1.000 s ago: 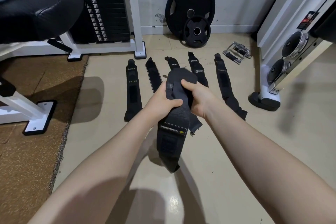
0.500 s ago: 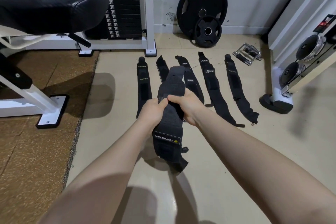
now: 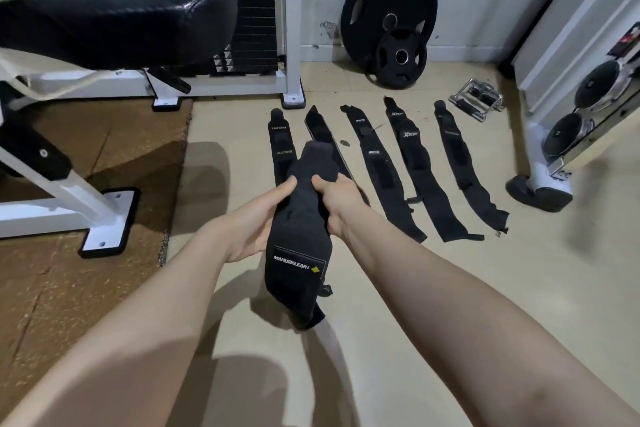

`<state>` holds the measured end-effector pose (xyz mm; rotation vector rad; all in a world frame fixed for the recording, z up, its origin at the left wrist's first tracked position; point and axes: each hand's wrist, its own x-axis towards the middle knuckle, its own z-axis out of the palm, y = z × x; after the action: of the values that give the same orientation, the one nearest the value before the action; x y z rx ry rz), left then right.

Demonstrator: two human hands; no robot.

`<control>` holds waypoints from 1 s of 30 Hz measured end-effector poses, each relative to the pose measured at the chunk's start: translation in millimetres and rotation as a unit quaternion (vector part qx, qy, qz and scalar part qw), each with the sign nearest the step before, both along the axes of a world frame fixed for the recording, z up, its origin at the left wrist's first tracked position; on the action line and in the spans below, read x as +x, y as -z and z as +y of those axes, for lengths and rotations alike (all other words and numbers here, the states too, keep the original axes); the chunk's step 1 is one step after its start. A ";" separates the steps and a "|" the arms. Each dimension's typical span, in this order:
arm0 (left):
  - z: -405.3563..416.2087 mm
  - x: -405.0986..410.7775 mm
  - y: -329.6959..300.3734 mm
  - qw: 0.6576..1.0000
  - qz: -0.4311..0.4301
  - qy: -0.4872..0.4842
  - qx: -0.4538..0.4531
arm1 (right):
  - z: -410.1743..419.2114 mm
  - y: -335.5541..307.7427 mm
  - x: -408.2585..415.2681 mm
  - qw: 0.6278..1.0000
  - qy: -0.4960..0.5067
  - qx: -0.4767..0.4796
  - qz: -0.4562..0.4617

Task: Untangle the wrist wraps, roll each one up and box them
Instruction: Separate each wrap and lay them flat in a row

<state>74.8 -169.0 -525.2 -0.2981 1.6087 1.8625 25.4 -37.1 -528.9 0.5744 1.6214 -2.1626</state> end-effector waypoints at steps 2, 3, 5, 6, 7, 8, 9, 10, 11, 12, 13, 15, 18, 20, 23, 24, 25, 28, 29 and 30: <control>-13.2 -0.7 3.0 0.998 -0.004 0.051 -0.023 | -5.5 1.1 -6.4 1.000 0.021 -0.019 -0.011; -17.5 -0.5 4.0 0.996 -0.001 0.077 -0.036 | -7.7 1.2 -9.4 0.999 0.033 -0.030 -0.011; -23.0 -2.6 8.8 0.993 0.037 0.095 -0.061 | -10.0 1.1 -16.4 0.998 0.052 -0.039 0.006; -24.6 -6.1 13.4 0.991 0.066 0.083 -0.079 | -9.1 1.7 -21.1 0.997 0.059 -0.041 0.020; -24.7 -10.1 18.4 0.989 0.099 0.058 -0.093 | -7.3 2.8 -26.2 0.997 0.059 -0.045 0.037; -25.0 -15.1 25.4 0.985 0.131 0.020 -0.106 | -5.6 4.5 -32.1 0.996 0.050 -0.041 0.056; -24.1 -19.7 32.0 0.981 0.153 -0.019 -0.114 | -4.4 8.2 -37.7 0.996 0.033 -0.033 0.076; -24.1 -24.3 38.2 0.976 0.169 -0.047 -0.126 | -4.1 12.2 -41.9 0.996 0.002 -0.013 0.093; -22.9 -30.9 47.7 0.972 0.181 -0.061 -0.140 | -3.3 20.7 -46.0 0.994 -0.036 0.014 0.103; -22.9 -35.5 55.8 0.966 0.194 -0.064 -0.159 | -5.1 28.4 -48.7 0.990 -0.074 0.044 0.109; -23.5 -39.9 63.9 0.961 0.206 -0.067 -0.175 | -7.1 35.3 -51.3 0.986 -0.107 0.061 0.116; -26.2 -54.1 80.5 0.952 0.215 -0.090 -0.200 | -15.3 53.6 -66.1 0.978 -0.140 0.081 0.130; -35.0 -86.9 96.5 0.947 0.206 -0.144 -0.200 | -35.7 72.1 -99.4 0.976 -0.148 0.086 0.136; -40.1 -114.0 105.2 0.944 0.191 -0.182 -0.200 | -46.4 84.8 -124.3 0.980 -0.148 0.067 0.115; -37.8 -155.7 120.2 0.937 0.177 -0.229 -0.195 | -47.8 111.3 -174.5 0.985 -0.137 0.026 0.104; -37.0 -167.9 127.2 0.936 0.171 -0.239 -0.192 | -47.0 123.2 -191.2 0.984 -0.142 0.009 0.109; -37.4 -178.9 134.5 0.934 0.169 -0.247 -0.195 | -46.7 133.9 -206.0 0.981 -0.153 -0.006 0.115; -43.1 -211.9 158.6 0.922 0.160 -0.270 -0.225 | -49.7 153.6 -241.0 0.961 -0.236 0.008 0.147; -45.9 -220.3 167.7 0.917 0.159 -0.278 -0.238 | -52.8 159.8 -250.3 0.949 -0.269 0.033 0.159; -47.3 -227.1 175.6 0.911 0.160 -0.285 -0.252 | -55.5 163.5 -258.2 0.938 -0.300 0.050 0.166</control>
<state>-152.3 -216.3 -700.8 -0.7921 2.4311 1.9355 -232.8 -92.6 -692.5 -0.2644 1.7821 -1.7764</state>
